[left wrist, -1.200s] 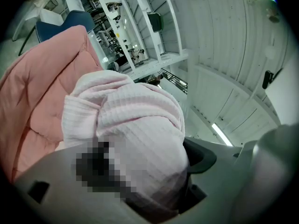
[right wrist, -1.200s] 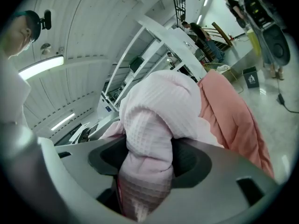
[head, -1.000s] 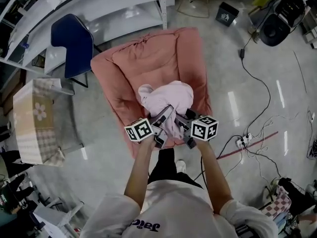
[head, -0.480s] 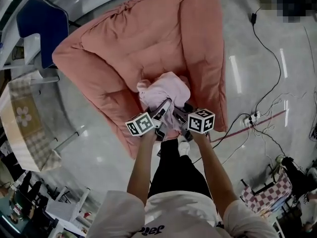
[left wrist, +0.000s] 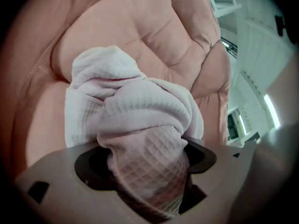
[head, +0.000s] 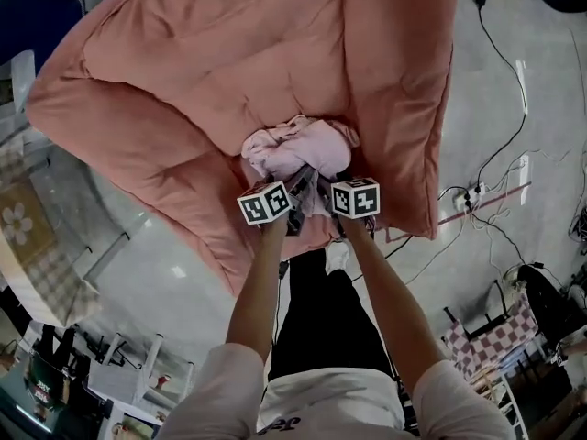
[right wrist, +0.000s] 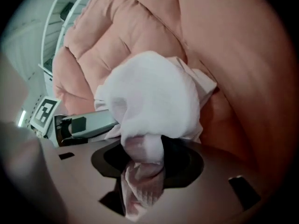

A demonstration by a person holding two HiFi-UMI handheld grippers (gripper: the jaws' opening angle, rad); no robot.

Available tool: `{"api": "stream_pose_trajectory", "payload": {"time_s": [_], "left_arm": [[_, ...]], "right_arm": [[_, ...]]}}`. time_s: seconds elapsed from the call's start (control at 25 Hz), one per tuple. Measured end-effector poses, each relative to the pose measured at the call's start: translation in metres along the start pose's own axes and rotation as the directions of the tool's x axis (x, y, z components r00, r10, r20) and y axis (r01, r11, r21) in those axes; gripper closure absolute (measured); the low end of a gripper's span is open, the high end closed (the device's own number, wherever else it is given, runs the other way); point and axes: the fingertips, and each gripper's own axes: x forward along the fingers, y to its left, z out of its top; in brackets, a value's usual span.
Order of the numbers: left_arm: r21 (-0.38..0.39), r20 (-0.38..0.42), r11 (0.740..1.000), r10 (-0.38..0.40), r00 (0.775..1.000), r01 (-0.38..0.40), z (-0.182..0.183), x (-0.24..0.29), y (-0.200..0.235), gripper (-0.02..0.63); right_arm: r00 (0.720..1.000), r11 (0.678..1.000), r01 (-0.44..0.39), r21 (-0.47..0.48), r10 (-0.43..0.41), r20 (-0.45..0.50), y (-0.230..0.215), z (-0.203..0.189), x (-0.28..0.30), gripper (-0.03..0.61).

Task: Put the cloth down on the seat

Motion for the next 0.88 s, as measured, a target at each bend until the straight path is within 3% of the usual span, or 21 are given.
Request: {"api": "stream_pose_trajectory", "payload": {"time_s": [0.12, 0.4, 0.64, 0.88], "left_arm": [[0.066, -0.008, 0.996, 0.054, 0.998, -0.054, -0.005, 0.012, 0.007, 0.213], [0.053, -0.029, 0.998, 0.039, 0.999, -0.037, -0.003, -0.014, 0.003, 0.210], [0.042, 0.010, 0.996, 0.084, 0.996, -0.084, -0.019, -0.075, -0.011, 0.210], [0.035, 0.100, 0.994, 0.097, 0.990, -0.101, -0.042, -0.152, -0.055, 0.210]], "right_arm": [[0.999, 0.999, 0.030, 0.025, -0.029, -0.017, -0.013, -0.004, 0.009, 0.377], [0.994, 0.993, 0.112, -0.043, -0.111, 0.021, -0.006, -0.005, -0.009, 0.324], [0.981, 0.983, 0.173, -0.052, -0.167, 0.102, 0.010, -0.016, -0.074, 0.313], [0.961, 0.977, 0.183, -0.109, -0.154, 0.231, 0.051, -0.031, -0.161, 0.304]]}}
